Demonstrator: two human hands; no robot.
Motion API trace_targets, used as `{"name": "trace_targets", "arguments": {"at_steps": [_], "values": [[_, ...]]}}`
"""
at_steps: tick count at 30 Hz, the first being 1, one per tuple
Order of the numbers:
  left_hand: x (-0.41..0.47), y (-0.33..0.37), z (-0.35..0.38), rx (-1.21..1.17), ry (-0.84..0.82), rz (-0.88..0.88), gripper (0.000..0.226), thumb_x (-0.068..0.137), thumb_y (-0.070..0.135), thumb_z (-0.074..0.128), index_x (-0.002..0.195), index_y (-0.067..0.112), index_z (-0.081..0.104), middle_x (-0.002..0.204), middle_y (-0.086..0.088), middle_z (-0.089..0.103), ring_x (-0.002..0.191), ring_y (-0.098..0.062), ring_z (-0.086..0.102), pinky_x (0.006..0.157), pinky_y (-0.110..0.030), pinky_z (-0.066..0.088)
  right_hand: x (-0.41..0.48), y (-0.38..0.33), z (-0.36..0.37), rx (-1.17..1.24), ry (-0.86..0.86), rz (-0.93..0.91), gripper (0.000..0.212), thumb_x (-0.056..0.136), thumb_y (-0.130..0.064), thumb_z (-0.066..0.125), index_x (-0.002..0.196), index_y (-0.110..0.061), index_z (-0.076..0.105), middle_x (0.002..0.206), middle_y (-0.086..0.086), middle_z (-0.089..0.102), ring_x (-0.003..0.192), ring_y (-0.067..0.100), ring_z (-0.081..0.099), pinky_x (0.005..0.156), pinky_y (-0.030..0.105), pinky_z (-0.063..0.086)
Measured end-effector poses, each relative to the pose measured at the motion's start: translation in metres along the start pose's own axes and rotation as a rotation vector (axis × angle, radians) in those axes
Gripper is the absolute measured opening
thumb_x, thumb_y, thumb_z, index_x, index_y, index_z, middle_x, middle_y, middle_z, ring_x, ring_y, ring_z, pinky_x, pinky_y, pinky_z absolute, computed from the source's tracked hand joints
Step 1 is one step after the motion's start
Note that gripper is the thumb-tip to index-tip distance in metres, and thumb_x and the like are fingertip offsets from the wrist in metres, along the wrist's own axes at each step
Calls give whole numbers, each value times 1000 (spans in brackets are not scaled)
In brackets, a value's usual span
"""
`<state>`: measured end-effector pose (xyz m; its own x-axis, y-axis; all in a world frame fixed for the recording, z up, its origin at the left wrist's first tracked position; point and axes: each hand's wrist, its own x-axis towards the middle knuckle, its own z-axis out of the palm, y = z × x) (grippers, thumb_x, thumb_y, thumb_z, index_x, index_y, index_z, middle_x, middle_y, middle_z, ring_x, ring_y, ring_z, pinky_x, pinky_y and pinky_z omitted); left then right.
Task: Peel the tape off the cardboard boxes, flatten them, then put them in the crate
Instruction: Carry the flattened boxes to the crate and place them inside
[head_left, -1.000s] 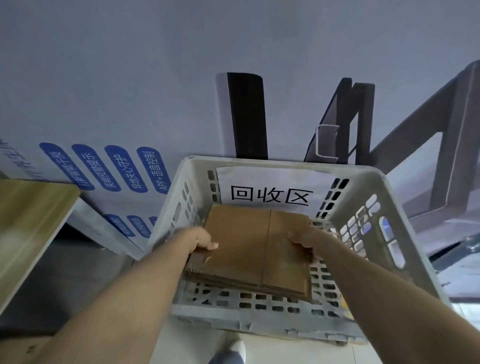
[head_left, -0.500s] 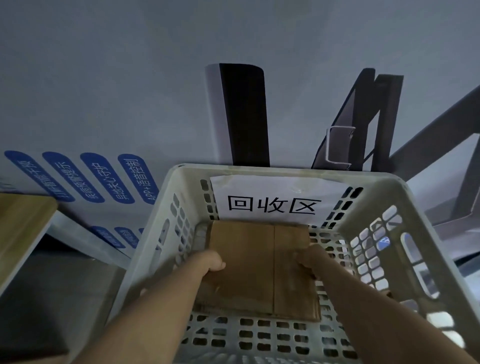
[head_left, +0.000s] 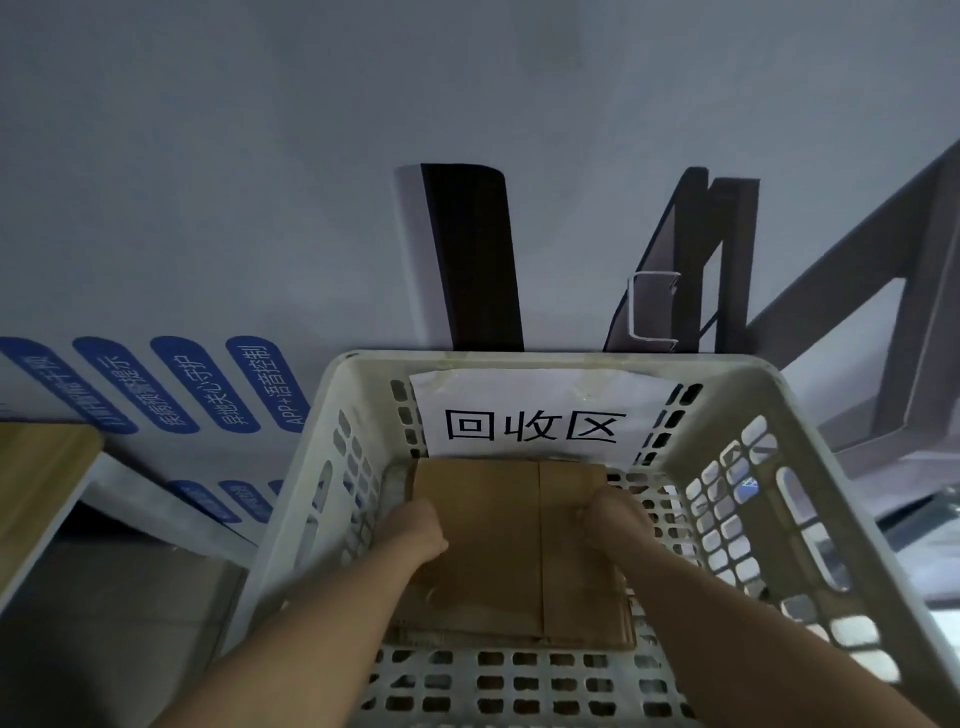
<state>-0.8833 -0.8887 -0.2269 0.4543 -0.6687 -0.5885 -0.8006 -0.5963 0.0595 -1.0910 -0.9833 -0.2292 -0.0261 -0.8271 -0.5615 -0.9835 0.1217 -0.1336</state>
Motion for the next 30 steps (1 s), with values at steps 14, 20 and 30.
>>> {"name": "trace_targets", "arguments": {"at_steps": [14, 20, 30], "values": [[-134, 20, -124, -1, 422, 367, 19, 93, 9, 47, 108, 7, 58, 112, -10, 55, 95, -25, 57, 79, -35, 49, -153, -44, -151, -295, 288, -504, 18, 91, -28, 53, 97, -11, 54, 108, 10, 59, 99, 26, 53, 75, 32, 41], [-248, -16, -185, 105, 812, 499, 27, 92, 22, 53, 115, 8, 55, 113, -9, 55, 103, -28, 52, 94, -35, 34, -262, -67, -198, -454, 631, -692, 45, 88, -44, 58, 117, -9, 53, 116, 10, 54, 112, 29, 49, 94, 39, 38], [-378, -121, -222, 235, 1133, 461, 30, 89, 18, 54, 118, 8, 52, 113, -8, 52, 107, -25, 50, 112, -39, 19, -432, -117, -203, -458, 918, -892, 53, 87, -46, 59, 124, -9, 47, 127, 10, 49, 123, 30, 40, 104, 40, 29]]}}
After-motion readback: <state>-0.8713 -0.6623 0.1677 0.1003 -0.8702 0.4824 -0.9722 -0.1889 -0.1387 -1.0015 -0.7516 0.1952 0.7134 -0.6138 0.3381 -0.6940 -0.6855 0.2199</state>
